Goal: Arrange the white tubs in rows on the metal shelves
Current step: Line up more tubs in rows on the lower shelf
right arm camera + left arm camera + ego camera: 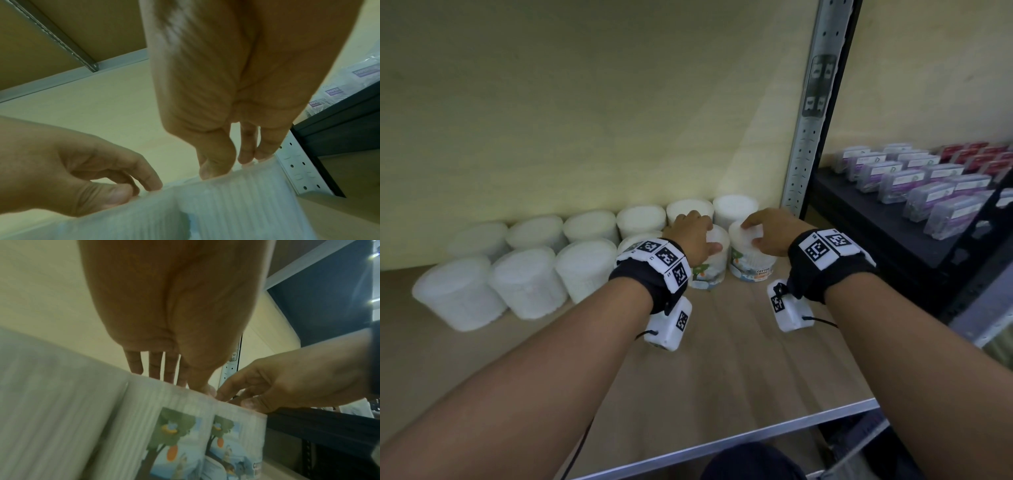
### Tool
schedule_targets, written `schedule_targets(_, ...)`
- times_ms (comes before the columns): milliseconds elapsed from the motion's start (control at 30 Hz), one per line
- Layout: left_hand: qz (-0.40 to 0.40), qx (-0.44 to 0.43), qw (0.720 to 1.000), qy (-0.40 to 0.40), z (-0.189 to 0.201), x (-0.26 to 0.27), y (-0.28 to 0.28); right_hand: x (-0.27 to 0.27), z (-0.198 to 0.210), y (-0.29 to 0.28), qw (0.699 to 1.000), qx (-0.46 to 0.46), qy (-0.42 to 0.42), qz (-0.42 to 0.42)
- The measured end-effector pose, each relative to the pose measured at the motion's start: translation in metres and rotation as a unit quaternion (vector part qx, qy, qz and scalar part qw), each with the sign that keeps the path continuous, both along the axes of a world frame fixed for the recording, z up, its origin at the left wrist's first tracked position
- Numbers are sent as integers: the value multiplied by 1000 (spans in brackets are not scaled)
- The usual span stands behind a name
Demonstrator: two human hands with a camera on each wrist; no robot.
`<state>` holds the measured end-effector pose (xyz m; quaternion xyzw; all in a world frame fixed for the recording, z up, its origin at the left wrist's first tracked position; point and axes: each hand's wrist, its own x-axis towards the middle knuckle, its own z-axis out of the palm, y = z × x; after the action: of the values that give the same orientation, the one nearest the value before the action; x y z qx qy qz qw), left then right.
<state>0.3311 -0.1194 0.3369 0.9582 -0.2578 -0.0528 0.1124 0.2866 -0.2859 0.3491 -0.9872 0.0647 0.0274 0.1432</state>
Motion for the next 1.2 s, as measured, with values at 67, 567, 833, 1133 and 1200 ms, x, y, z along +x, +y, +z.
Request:
schedule_targets(67, -26, -20, 999, 27, 4, 1, 4, 0, 0, 0, 1000, -1, 1, -2)
schedule_targets(567, 58, -107, 991, -55, -8, 1, 6, 4, -1, -3, 1000, -10, 6, 12)
schedule_targets(833, 28, -25, 998, -49, -8, 2, 2, 5, -3, -3, 1000, -19, 7, 15)
schedule_targets(1133, 11, -54, 998, 10, -2, 6, 6, 4, -4, -2, 1000, -8, 4, 7)
schedule_targets(1200, 16, -50, 999, 9, -2, 6, 5, 4, -4, -2, 1000, -7, 3, 5)
